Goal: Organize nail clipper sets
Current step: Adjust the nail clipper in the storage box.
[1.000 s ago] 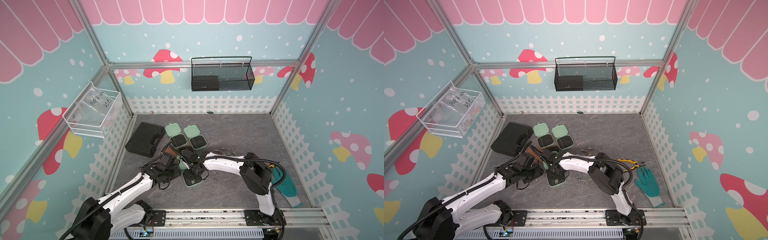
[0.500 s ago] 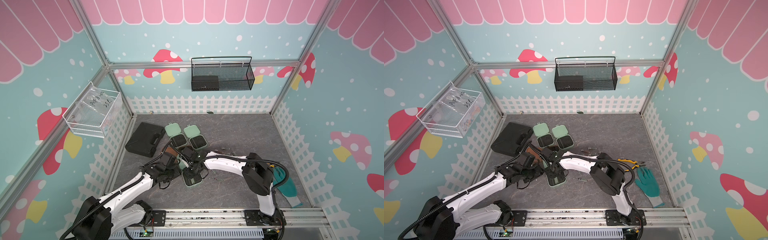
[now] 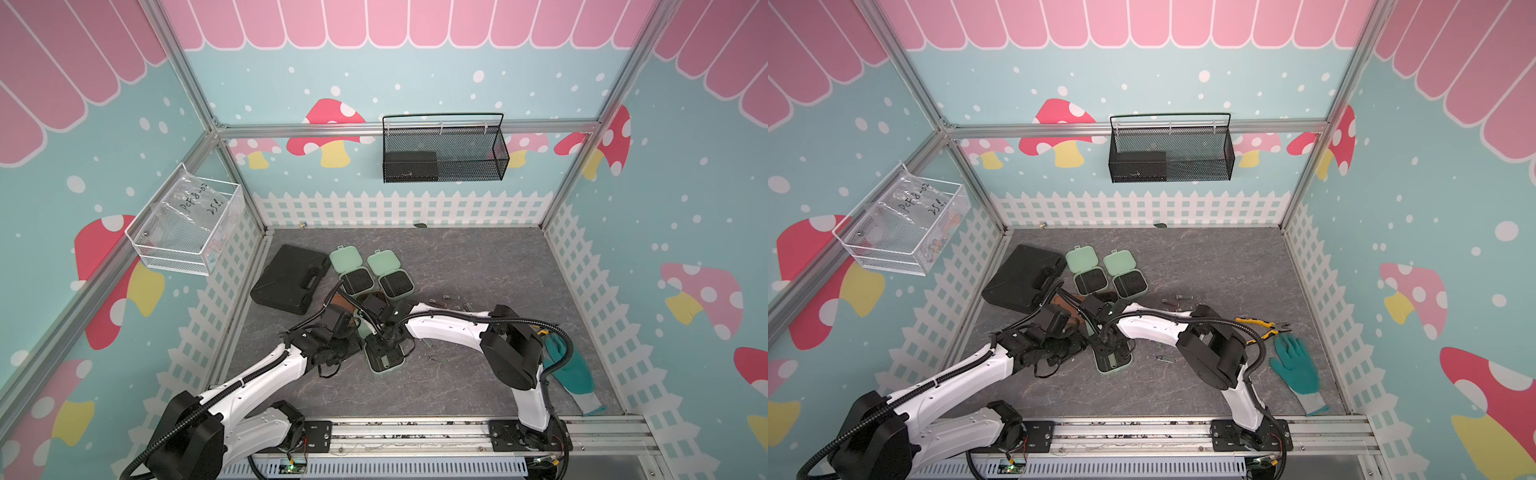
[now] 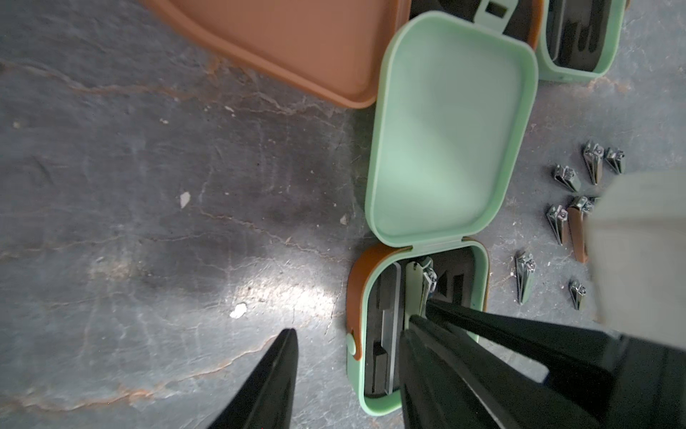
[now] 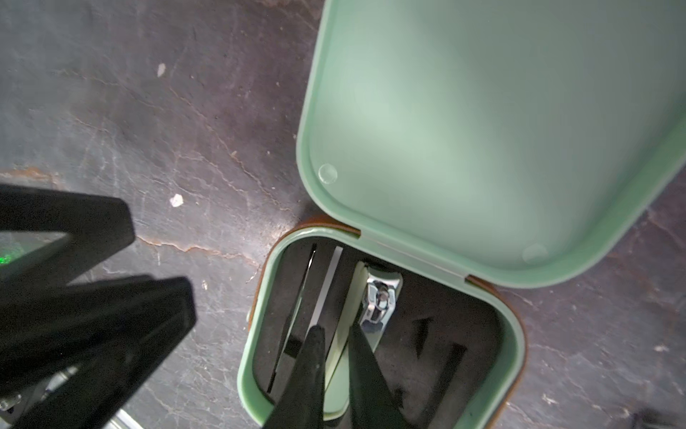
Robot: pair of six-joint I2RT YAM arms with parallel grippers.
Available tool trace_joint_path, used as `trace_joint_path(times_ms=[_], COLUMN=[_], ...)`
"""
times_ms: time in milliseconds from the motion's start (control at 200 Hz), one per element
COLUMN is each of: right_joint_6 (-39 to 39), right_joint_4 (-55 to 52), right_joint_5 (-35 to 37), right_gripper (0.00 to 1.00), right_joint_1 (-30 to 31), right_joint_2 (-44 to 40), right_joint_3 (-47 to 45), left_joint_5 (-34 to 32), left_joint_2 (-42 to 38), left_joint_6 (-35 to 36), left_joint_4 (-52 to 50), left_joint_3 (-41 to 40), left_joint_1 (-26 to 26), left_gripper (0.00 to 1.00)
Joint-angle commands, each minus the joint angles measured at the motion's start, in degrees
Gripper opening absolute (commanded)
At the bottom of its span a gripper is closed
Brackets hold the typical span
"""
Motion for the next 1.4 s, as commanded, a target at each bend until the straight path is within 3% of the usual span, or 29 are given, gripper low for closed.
trace_joint_path(times_ms=[0,410,560,686,826,1396], right_joint_6=[0.5,2.4,4.0,5.2,6.2,9.9], right_joint_4=[0.0,1.0,2.1,2.3,2.2,-2.7], right_joint_5=[0.9,0.7,-0.2,-0.2,-0.2,2.1], right_gripper=[0.15,0.13,0.13,0.13,0.12,0.11], right_joint_1=[-0.3,-0.1,0.3,0.6,1.4,5.0], right_joint_2=[2.2,4.4,4.7,5.2,6.7,16.7], right_joint_3=[1.3,-0.8,-2.1,-2.8,-3.0,-3.0], left_joint_5=[-0.1,0.1,-5.4,-9.8,-9.0,-3.3], left_joint_2=[0.2,-0.4,-3.7,-6.0,-7.7,-8.3], left_joint_6=[0.4,0.4,0.4,0.3,0.4,1.0], left_joint_4=[0.6,0.5,-3.7,-11.3,-12.9,-8.6], left_joint_3=[1.2,0.7,1.1,2.6,2.2,-0.3], left_joint_1=[0.4,0.4,0.6,4.0,7.0,7.3], left_gripper=[0.47,0.47,0.45,0.44,0.42,0.37])
